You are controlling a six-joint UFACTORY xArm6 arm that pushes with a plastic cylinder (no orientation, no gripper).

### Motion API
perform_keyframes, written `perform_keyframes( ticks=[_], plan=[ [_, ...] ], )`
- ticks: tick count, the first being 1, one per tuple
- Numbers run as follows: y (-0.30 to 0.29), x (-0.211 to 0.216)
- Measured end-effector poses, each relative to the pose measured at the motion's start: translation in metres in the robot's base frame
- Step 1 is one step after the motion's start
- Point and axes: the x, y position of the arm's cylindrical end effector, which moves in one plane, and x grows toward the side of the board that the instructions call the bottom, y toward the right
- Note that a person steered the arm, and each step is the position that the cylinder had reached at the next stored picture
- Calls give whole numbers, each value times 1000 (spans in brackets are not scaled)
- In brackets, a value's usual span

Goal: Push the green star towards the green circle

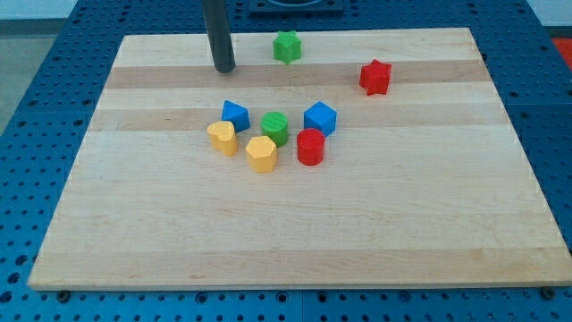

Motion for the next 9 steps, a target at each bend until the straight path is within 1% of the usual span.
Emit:
perform_keyframes(
  ticks=[1,2,5,7,8,9],
  plan=[
    [12,-34],
    [46,-62],
    [126,-61],
    [133,-41],
    [132,-47],
    [129,-65]
  ],
)
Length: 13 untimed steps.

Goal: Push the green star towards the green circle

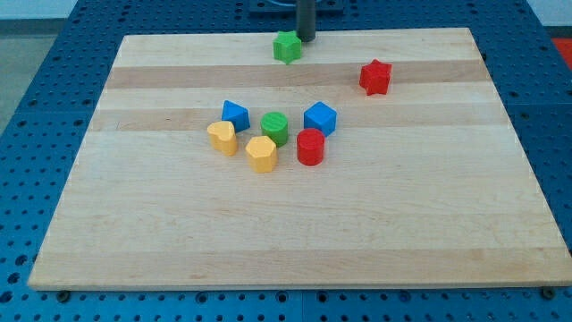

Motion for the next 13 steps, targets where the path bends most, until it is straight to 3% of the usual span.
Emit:
perform_keyframes(
  ticks=[3,9,13],
  plan=[
    [-18,7],
    [-47,104],
    [-78,93]
  ],
)
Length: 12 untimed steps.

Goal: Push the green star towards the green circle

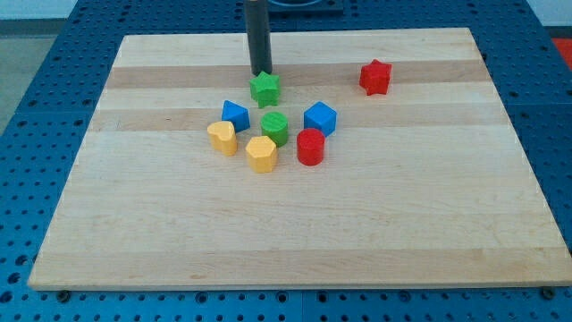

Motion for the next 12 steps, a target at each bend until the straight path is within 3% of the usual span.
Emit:
perform_keyframes(
  ticks=[4,12],
  plan=[
    [-15,22],
    [15,37]
  ],
)
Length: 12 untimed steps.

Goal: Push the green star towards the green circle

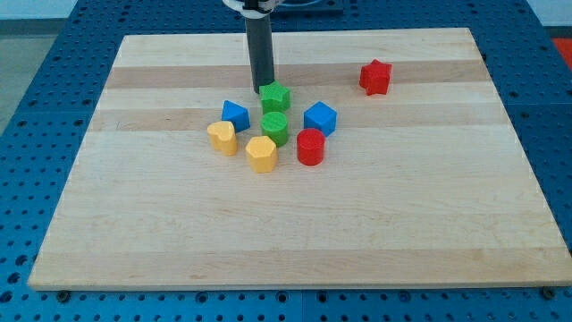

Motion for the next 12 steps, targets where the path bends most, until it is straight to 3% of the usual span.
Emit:
perform_keyframes(
  ticks=[4,9,12],
  plan=[
    [27,-11],
    [24,18],
    [13,12]
  ],
)
